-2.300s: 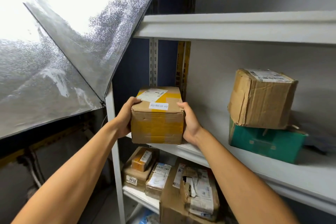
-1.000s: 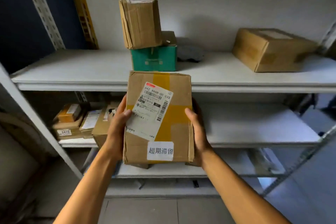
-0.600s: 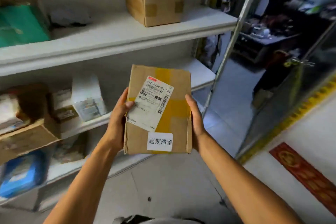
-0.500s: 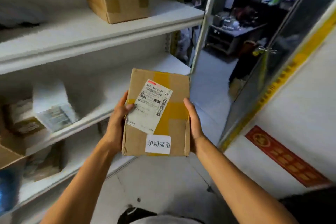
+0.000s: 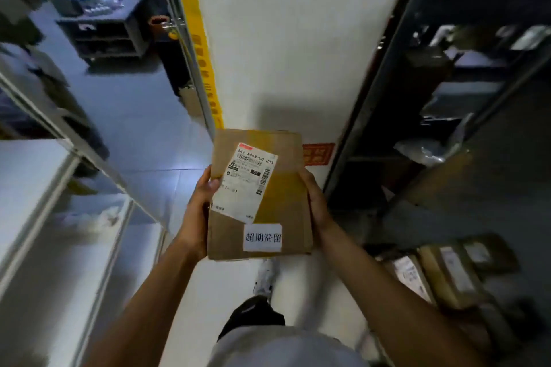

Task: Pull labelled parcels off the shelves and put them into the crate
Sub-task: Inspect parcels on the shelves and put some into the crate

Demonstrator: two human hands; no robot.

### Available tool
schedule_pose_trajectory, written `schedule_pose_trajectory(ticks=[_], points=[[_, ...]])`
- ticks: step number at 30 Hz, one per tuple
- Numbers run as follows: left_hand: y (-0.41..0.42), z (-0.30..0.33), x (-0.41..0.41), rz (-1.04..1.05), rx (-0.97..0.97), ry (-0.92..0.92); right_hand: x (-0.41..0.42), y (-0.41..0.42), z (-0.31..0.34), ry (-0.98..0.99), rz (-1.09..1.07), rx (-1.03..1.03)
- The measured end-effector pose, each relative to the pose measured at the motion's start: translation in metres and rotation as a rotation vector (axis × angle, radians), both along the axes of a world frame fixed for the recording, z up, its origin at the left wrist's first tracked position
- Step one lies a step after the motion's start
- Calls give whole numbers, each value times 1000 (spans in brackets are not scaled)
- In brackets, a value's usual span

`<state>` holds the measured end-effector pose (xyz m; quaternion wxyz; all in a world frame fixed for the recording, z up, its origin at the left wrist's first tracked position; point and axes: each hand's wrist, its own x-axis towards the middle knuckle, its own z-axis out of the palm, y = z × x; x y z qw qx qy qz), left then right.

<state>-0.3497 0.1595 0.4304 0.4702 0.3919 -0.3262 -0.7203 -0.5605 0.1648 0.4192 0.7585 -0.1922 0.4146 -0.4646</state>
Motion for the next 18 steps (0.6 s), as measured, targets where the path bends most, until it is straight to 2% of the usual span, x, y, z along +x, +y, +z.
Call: schedule_pose_trajectory(ticks=[4, 6, 11, 13, 16, 18], points=[[-56, -9, -67, -277, 103, 83, -60, -11, -19, 25, -279, 50], [-83, -15, -101, -416, 179, 57, -90, -16, -20, 2, -385, 63], [-136, -25, -182, -586, 176, -72, -147, -25, -20, -23, -668, 86], [-150, -20, -217, -722, 181, -150, -165, -20, -27, -19, -772, 119], [-158, -20, -268, -922, 173, -158, -186, -5, -40, -64, -908, 159], [-165, -37, -300, -1014, 240, -174, -203, 7, -49, -71, -1013, 207]])
